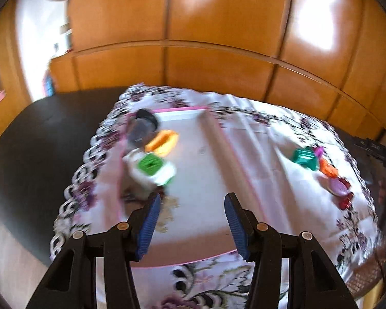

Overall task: Organize rigid objects
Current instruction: 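Move both tools away from the tray toward the remaining loose items, then grasp the green spool with the left tool while the right tool reaches the magenta cup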

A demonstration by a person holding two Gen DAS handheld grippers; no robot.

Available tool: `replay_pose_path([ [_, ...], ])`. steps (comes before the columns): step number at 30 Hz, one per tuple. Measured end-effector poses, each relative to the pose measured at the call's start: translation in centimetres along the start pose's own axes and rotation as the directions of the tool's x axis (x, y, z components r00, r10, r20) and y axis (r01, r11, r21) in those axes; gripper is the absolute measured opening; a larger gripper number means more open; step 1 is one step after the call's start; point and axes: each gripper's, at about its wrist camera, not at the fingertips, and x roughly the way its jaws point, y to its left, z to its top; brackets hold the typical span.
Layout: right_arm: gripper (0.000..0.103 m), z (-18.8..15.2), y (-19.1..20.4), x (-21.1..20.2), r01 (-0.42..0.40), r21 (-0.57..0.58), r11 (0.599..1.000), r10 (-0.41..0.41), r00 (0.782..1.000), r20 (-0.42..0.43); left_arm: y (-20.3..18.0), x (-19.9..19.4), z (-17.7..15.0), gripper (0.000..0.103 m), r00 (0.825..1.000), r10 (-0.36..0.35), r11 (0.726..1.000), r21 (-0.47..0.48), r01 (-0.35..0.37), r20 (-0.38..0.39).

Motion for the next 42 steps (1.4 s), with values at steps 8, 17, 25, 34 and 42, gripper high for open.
replay_pose_path([
  [8,0.06,-0.3,-4.7,1.8,-0.046,0.242,0.969,0.061,0.997,-0.053,-7.2,3.7,1.8,0.053,0.986,-0.13,0.981,0.131,0.143,-0.103],
  [17,0.06,-0.6,-4.4,2.2,-0.074,0.237,0.969,0.094,0.993,-0.075,-15.9,8.6,4.8,0.088,0.964,-0.22,0.931,0.262,0.253,-0.151],
  [25,0.06,-0.6,-4.8,2.6,-0.09,0.257,0.962,0.117,0.989,-0.092,-23.1,14.2,6.0,0.093,0.962,-0.204,0.827,0.494,0.268,-0.18],
  [34,0.06,-0.8,-5.2,3.4,-0.106,0.278,0.955,0.144,0.982,-0.121,-26.7,18.7,6.9,0.102,0.952,-0.202,0.737,0.605,0.302,-0.229],
  [42,0.06,-0.9,-5.3,3.7,-0.109,0.281,0.953,0.151,0.98,-0.131,-26.7,21.0,6.1,0.075,0.913,-0.245,0.716,0.574,0.397,-0.325],
])
